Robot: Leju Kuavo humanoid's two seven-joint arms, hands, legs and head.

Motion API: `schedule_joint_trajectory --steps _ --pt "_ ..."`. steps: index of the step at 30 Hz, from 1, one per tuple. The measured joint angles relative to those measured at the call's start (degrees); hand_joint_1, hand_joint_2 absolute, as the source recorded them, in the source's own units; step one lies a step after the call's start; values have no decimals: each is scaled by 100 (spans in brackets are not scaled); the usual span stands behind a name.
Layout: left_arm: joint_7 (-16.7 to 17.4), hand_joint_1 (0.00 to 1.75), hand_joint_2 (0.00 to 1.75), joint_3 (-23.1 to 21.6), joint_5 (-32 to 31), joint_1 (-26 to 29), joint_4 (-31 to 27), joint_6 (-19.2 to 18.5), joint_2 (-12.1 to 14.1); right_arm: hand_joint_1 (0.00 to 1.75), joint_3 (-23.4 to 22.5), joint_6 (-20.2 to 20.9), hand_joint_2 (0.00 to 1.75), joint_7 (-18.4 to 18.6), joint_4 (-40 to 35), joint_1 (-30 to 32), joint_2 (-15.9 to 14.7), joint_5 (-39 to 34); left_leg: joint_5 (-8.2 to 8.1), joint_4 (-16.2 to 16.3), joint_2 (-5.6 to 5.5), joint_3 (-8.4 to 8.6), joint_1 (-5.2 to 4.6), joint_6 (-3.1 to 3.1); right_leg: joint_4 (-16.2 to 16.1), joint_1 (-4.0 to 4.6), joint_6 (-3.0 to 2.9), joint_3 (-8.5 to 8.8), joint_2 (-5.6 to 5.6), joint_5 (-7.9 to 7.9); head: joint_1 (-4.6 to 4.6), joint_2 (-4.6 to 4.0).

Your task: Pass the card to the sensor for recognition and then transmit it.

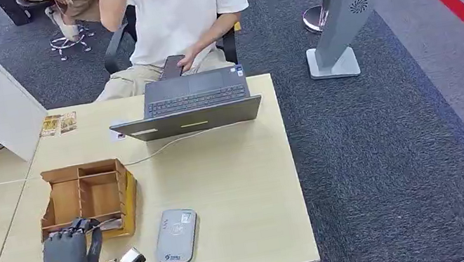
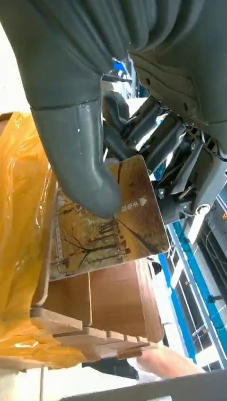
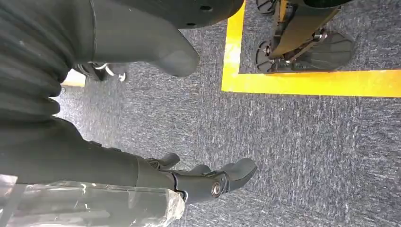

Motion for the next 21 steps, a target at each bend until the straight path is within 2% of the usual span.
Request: schedule_joint_trajectory --steps 4,8,12,17,21 --pt "241 175 175 -131 -151 102 -527 -250 11 0 0 -4 175 0 2 20 -13 -37 0 0 -1 -1 0 0 0 0 0 0 0 0 2 0" --pt "478 175 175 -382 -363 184 -1493 -775 61 0 -7 -11 175 -2 2 52 -28 -98 0 1 -2 -3 0 0 0 0 0 -2 -3 0 4 0" --pt "704 175 175 -807 -411 122 -2573 -1316 227 0 -46 -17 175 -48 2 98 -46 -217 0 2 -2 -1 -1 0 -1 -1 0 -2 -2 0 2 0" --pt "981 175 175 -1457 -190 -347 -3675 -1643 561 0 -151 -15 175 -55 0 125 -59 -275 1 3 -1 0 1 -1 0 2 -7 -3 -1 6 4 0" --pt "1263 175 175 -1574 -89 -1129 -4017 -1808 719 0 -155 -9 175 -55 0 126 -61 -201 15 3 -4 -4 2 -7 1 3 -12 -1 -7 10 2 0"
